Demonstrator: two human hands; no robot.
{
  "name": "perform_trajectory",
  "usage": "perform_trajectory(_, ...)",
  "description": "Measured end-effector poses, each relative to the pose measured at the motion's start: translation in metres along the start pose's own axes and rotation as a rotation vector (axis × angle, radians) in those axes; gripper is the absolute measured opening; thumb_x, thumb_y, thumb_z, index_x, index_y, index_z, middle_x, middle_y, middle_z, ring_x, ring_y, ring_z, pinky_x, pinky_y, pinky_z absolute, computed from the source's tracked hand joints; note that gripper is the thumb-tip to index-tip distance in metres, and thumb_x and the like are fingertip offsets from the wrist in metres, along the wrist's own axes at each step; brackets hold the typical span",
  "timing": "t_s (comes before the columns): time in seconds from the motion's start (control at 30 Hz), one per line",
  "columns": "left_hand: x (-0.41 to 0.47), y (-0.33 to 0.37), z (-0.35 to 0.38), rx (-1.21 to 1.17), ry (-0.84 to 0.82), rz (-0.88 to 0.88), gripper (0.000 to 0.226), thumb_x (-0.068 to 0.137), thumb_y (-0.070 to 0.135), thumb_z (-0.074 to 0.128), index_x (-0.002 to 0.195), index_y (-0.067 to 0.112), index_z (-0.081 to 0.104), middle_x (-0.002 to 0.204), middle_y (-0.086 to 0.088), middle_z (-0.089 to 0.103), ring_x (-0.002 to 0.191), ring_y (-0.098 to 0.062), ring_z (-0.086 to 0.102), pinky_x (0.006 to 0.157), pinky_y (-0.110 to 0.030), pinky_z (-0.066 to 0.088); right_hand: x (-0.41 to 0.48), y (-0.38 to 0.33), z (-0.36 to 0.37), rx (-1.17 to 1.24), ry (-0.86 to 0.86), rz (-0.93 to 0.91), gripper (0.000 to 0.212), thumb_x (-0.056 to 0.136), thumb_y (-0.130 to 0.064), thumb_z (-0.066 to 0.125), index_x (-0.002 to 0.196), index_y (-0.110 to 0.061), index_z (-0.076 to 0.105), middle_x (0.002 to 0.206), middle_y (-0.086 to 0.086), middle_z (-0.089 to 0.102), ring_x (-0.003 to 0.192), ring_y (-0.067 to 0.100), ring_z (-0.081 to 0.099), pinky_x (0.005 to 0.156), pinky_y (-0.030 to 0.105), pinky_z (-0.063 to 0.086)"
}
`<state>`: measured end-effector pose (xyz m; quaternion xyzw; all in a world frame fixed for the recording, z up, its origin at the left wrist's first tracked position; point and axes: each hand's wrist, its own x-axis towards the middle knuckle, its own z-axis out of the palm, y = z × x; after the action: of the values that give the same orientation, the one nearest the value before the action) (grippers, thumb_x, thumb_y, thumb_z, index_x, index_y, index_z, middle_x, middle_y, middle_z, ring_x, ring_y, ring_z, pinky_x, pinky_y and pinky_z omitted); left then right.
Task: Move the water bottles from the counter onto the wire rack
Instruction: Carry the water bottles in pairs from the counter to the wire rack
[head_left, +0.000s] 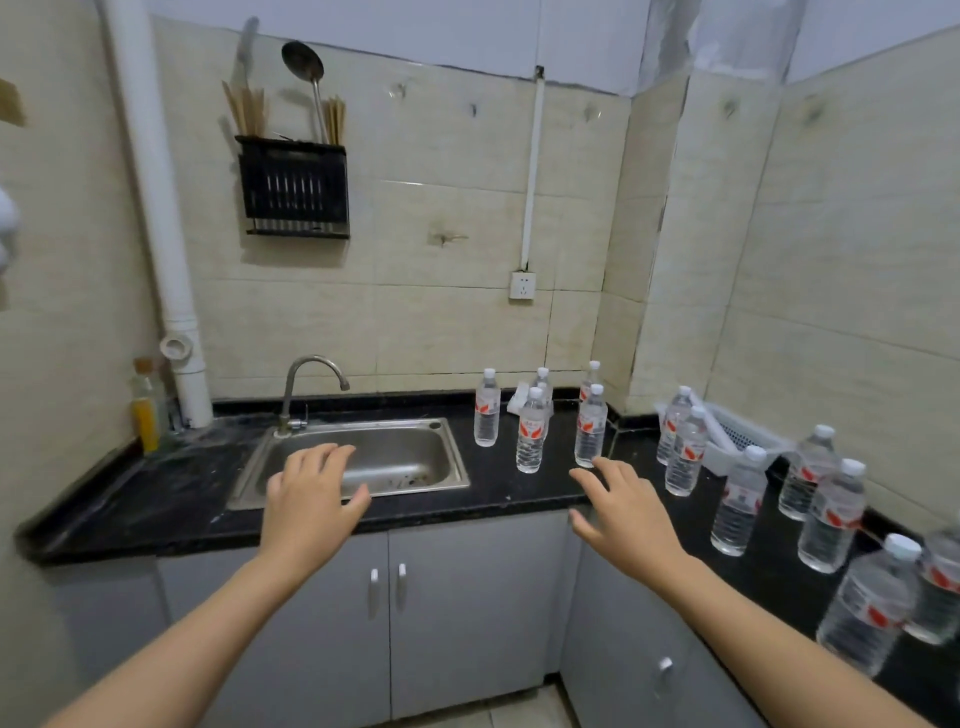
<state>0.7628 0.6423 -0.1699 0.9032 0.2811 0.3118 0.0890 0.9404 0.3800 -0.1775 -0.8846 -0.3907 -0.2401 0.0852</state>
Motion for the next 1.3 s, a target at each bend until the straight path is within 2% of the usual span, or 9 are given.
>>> perform_trajectory(0.1,0.038,0.005,0.043,-0.018,-0.038,-0.029,0.049,0.087,0.029,0.055,0.132,0.014,0.046,0.138,-0.004,0.048,0.130,-0.023,0.037,0.103,-0.040,0.030,0.037,0.021,0.046,0.066,-0.045,0.012,0.053,0.084,-0.032,0.058,0.133,-0.013,0.047,0.137,0.015,0.047,0.126,0.029,0.044,0.092,0.040,0.042)
perform_trajectory(0.23,0.067,0.003,0.101,-0.028,-0.106,-0.097,0.047,0.087,0.030,0.055,0.131,0.015,0.047,0.137,-0.004,0.049,0.129,-0.024,0.038,0.102,-0.040,0.033,0.073,0.041,0.101,0.047,-0.227,0.060,0.057,0.090,-0.041,0.044,0.142,-0.022,0.029,0.148,0.005,0.030,0.135,0.019,0.028,0.103,0.034,0.032)
perform_trajectory(0.37,0.090,0.000,0.157,-0.065,-0.210,-0.172,0.050,0.088,0.033,0.052,0.134,0.018,0.042,0.140,-0.002,0.046,0.131,-0.021,0.035,0.103,-0.038,0.032,0.095,0.052,0.149,0.084,-0.314,0.098,0.058,0.091,-0.043,0.042,0.142,-0.023,0.027,0.149,0.005,0.029,0.136,0.019,0.026,0.106,0.035,0.030)
perform_trajectory(0.53,0.136,0.000,0.227,-0.129,-0.301,-0.150,0.050,0.088,0.032,0.052,0.134,0.017,0.041,0.140,-0.002,0.045,0.132,-0.022,0.035,0.104,-0.037,0.032,0.128,0.066,0.201,0.114,-0.366,0.177,0.059,0.091,-0.044,0.042,0.143,-0.022,0.026,0.147,0.003,0.031,0.135,0.019,0.028,0.106,0.033,0.030)
perform_trajectory(0.8,0.258,-0.011,0.343,-0.298,-0.448,-0.126,0.052,0.088,0.030,0.052,0.136,0.015,0.039,0.142,-0.006,0.043,0.131,-0.024,0.035,0.107,-0.038,0.031,0.215,0.076,0.282,0.278,-0.331,0.455,0.056,0.088,-0.041,0.052,0.138,-0.022,0.035,0.137,-0.002,0.043,0.125,0.017,0.039,0.101,0.028,0.035)
perform_trajectory(0.97,0.339,-0.031,0.409,-0.385,-0.523,-0.140,0.054,0.088,0.028,0.054,0.137,0.014,0.038,0.143,-0.006,0.042,0.132,-0.024,0.036,0.108,-0.038,0.030,0.282,0.080,0.333,0.426,-0.321,0.772,0.056,0.085,-0.036,0.059,0.135,-0.020,0.038,0.131,0.004,0.048,0.124,0.020,0.041,0.099,0.032,0.038)
perform_trajectory(1.07,0.383,-0.038,0.444,-0.375,-0.588,-0.125,0.057,0.088,0.029,0.055,0.139,0.014,0.035,0.144,-0.008,0.041,0.131,-0.025,0.037,0.108,-0.039,0.032,0.313,0.079,0.359,0.547,-0.245,0.962,0.057,0.081,-0.029,0.066,0.131,-0.016,0.042,0.129,0.009,0.051,0.121,0.023,0.046,0.097,0.033,0.040)
perform_trajectory(1.2,0.418,-0.038,0.492,-0.368,-0.721,-0.066,0.071,0.083,0.035,0.062,0.143,0.018,0.027,0.147,-0.007,0.038,0.132,-0.027,0.035,0.105,-0.041,0.033,0.333,0.078,0.388,0.653,-0.135,1.168,0.064,0.075,-0.023,0.074,0.130,-0.014,0.042,0.123,0.007,0.053,0.115,0.021,0.050,0.085,0.027,0.039)
perform_trajectory(1.3,0.438,-0.035,0.521,-0.460,-0.788,-0.065,0.093,0.074,0.036,0.072,0.146,0.018,0.017,0.151,-0.009,0.032,0.137,-0.028,0.031,0.108,-0.043,0.033,0.343,0.079,0.400,0.700,-0.030,1.229,0.069,0.069,-0.017,0.079,0.128,-0.015,0.042,0.113,0.001,0.054,0.106,0.017,0.054,0.082,0.024,0.037)
